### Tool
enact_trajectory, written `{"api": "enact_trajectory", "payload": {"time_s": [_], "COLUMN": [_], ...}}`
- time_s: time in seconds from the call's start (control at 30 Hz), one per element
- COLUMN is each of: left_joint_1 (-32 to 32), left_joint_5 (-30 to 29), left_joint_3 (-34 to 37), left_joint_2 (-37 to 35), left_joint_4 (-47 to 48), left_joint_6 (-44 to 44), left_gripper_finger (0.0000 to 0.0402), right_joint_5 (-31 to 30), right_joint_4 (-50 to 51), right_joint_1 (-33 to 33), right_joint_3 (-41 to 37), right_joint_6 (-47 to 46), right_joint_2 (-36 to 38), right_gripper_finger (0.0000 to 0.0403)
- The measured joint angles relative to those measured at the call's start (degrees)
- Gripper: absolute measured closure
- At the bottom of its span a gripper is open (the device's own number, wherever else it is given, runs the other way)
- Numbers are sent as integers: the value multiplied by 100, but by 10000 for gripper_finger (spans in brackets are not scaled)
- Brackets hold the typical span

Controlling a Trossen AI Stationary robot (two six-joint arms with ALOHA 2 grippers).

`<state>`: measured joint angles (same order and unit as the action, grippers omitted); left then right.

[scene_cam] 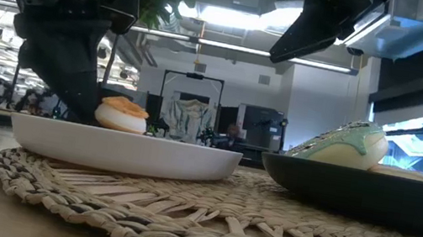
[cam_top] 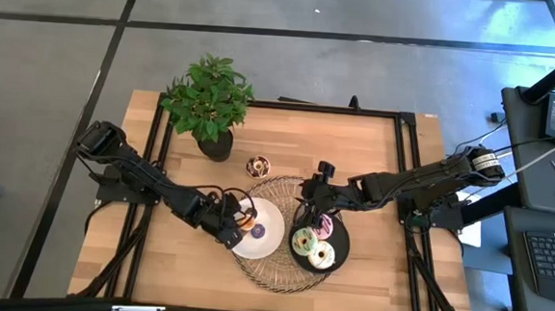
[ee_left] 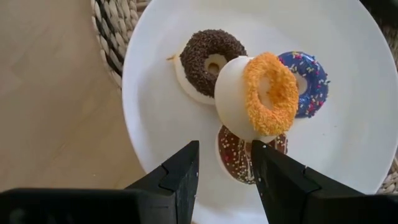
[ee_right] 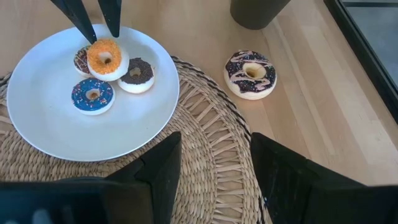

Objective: Pick & Place donuts
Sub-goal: Put the small orange donut on the white plate

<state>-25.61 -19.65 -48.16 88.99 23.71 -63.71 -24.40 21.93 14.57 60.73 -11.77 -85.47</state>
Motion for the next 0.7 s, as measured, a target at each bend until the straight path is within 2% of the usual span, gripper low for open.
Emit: {"api": "enact_trajectory", "payload": {"time_s": [0.7], "left_joint_1": [0], "left_joint_5": [131], "left_joint_3": [0], "left_joint_2": [4], "left_joint_4": [-127], "left_joint_6": [52], "left_gripper_finger": [260], "right_joint_5": [0], "right_joint_4": [1], "right_joint_1": [1], "right_joint_3": [0], "right_joint_6": [3], "right_joint_2": [0], "right_gripper_finger": [209]}}
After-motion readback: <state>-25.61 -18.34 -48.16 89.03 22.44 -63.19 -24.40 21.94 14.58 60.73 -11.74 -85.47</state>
